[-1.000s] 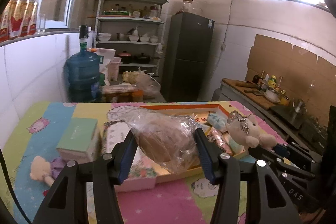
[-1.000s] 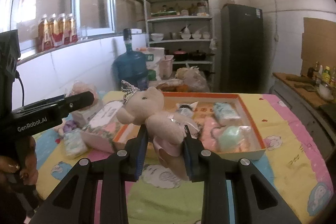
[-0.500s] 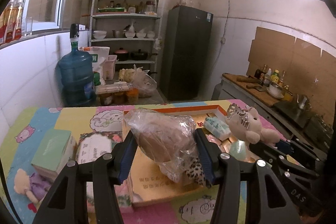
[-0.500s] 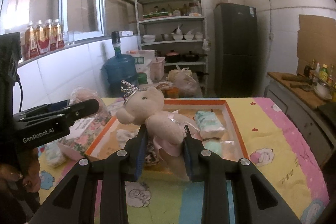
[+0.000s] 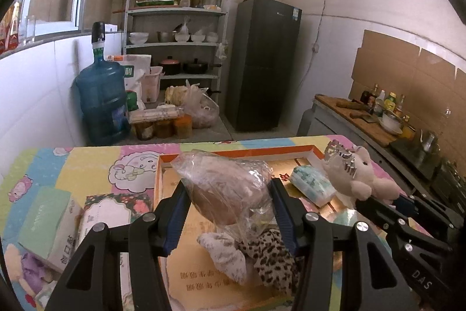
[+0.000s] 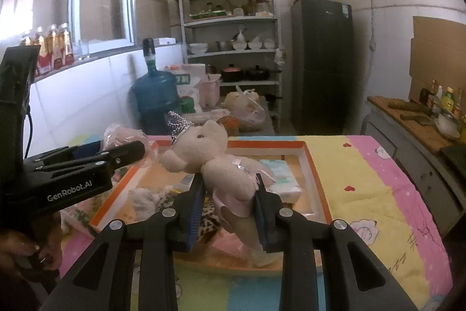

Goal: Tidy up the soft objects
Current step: 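Carry the bagged bunny and pink-dressed bunny in both grippers over the orange tray box, then open the left gripper over the box while the right gripper releases the pink bunny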

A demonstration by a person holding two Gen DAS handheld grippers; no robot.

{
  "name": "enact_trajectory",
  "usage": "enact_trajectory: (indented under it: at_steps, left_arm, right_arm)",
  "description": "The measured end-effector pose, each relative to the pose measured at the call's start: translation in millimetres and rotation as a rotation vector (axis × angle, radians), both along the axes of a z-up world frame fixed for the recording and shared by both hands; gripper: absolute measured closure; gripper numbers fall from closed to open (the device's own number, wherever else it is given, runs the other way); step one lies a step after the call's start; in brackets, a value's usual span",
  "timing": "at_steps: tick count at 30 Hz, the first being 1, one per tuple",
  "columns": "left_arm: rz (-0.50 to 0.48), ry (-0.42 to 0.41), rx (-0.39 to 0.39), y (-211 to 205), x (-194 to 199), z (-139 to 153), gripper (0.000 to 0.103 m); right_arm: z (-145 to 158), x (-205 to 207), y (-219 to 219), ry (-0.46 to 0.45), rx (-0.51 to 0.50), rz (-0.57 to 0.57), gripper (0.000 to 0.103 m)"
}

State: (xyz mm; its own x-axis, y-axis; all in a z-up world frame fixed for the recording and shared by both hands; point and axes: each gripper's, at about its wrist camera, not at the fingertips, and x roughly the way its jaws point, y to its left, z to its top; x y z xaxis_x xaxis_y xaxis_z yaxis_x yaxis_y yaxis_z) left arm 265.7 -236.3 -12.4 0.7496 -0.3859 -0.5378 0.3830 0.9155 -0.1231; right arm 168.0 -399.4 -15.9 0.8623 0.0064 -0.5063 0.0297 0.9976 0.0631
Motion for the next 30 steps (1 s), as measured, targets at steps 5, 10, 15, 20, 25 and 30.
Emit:
enact_trajectory:
  at_steps: [5, 10, 15, 20, 25, 30]
  left_arm:
    - [0.004, 0.031, 0.006, -7.3, 14.1, -9.5, 0.048]
    - [0.008, 0.064, 0.022, -14.5, 22.6, -20.0, 0.048]
    - [0.014, 0.097, 0.027, -16.1, 32.0, -27.4, 0.048]
    - [0.013, 0.127, 0.032, -18.5, 38.1, -36.0, 0.048]
    - [0.013, 0.149, 0.035, -18.7, 42.2, -42.2, 0.048]
    - [0.003, 0.156, 0.024, -17.4, 43.9, -45.5, 0.046]
  right_arm:
    - [-9.4, 14.9, -0.9, 0.042, -0.010, -0.009, 0.071]
    - [-17.7, 28.2, -0.8, 0.072, -0.014, -0.005, 0.071]
    - [-25.3, 39.7, -1.7, 0.099, -0.011, 0.002, 0.070]
    - [-32.7, 48.4, -3.2, 0.119, -0.009, 0.001, 0.070]
    - [-38.5, 57.1, -3.5, 0.143, -0.011, 0.005, 0.069]
    - [-45.8, 65.1, -4.7, 0.166, -0.005, 0.005, 0.068]
